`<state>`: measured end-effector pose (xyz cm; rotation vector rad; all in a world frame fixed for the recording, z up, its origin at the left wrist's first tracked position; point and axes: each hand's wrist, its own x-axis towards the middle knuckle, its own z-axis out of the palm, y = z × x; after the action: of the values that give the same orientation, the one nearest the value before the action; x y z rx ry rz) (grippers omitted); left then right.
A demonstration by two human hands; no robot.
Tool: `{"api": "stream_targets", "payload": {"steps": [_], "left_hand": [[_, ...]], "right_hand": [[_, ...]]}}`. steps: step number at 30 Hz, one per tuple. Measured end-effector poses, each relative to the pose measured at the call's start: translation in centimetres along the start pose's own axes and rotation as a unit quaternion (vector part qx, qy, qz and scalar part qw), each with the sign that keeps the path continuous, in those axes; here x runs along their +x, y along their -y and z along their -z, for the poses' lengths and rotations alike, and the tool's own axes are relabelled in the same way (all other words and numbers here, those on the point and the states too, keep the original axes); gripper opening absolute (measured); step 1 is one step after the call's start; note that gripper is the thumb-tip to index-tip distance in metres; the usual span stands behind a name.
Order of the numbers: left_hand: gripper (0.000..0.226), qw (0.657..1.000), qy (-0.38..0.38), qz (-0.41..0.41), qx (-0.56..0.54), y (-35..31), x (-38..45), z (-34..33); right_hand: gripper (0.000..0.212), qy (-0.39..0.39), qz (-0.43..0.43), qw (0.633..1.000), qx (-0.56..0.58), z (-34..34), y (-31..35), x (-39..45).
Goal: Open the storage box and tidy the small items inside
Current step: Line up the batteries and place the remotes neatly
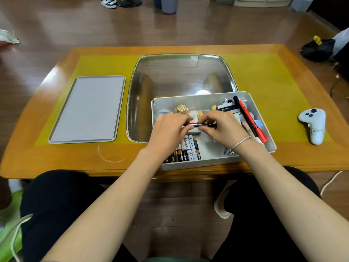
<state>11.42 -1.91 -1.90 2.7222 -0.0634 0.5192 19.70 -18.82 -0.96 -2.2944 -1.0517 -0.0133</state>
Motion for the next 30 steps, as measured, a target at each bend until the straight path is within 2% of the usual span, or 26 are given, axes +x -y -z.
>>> {"api": "stream_targets", "payload": {"steps": [9,15,19,22,25,27,30], "left_hand": [[0.012,1.000,-0.011,0.026,0.005,2.8,-1.1,1.6],[0.016,0.997,0.037,0.056,0.021,3.1,-1.6,1.4],[0.029,0.997,0.032,0.052,-0.045,0.8,-2.4,0.6],[0.047,0.981,0.163,0.077,-0.074,-1.5,-2.3,-0.6],[0.062,0.944,0.300,0.136,-0.038,-2.2,-1.9,-1.8],[0.067,0.922,0.345,0.172,-0.027,-2.0,-1.9,-2.4],[0.074,0.908,0.363,0.207,-0.029,-1.7,-1.9,-3.1]], "right_hand": [[0.020,0.035,-0.031,0.999,-0.007,0.2,-0.7,0.4],[0.020,0.084,-0.023,0.992,-0.090,-0.2,-1.8,1.4],[0.021,0.092,-0.032,0.977,-0.188,-1.0,-2.4,2.3],[0.021,0.084,-0.040,0.970,-0.224,-2.2,-2.0,3.2],[0.018,0.104,-0.041,0.961,-0.253,-3.5,-1.6,4.0],[0.017,0.118,-0.037,0.958,-0.258,-4.2,-1.6,4.4],[0.016,0.144,-0.036,0.951,-0.272,-5.2,-1.8,4.5]]}}
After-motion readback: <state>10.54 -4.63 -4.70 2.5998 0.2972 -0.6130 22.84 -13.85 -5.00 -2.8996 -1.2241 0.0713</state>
